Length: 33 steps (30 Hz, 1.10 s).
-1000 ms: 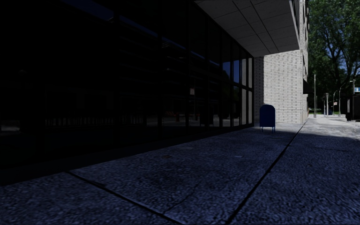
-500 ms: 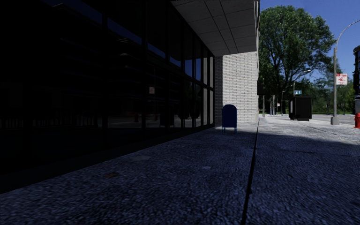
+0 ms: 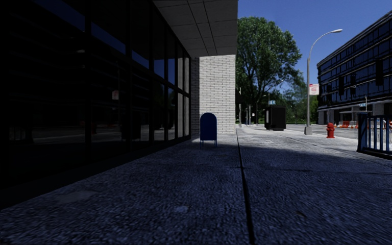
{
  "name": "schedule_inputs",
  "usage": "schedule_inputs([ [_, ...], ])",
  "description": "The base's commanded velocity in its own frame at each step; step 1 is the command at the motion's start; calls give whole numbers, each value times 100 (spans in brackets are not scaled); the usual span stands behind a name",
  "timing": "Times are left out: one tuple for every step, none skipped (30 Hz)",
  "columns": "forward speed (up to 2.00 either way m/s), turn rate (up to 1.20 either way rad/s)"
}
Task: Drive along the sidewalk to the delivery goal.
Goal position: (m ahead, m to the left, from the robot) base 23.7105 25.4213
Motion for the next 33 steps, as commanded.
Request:
schedule_inputs([
  [162, -56],
  [162, -56],
  [162, -56],
  [162, -56],
  [162, -56],
  [162, -56],
  [162, -56],
  [162, -56],
  [162, -56],
  [162, -56],
  [162, -56],
  [162, -56],
  [162, -56],
  [162, -56],
  [162, -56],
  [162, -56],
  [162, -56],
  [162, -56],
  [162, -56],
  [162, -56],
  [162, -56],
  [162, -56],
  [162, -54],
  [162, -29],
  [162, -9],
  [162, -2],
  [162, -2],
  [162, -1],
  [162, 0],
  [162, 0],
  [162, 0],
  [162, 0],
  [162, 0],
])
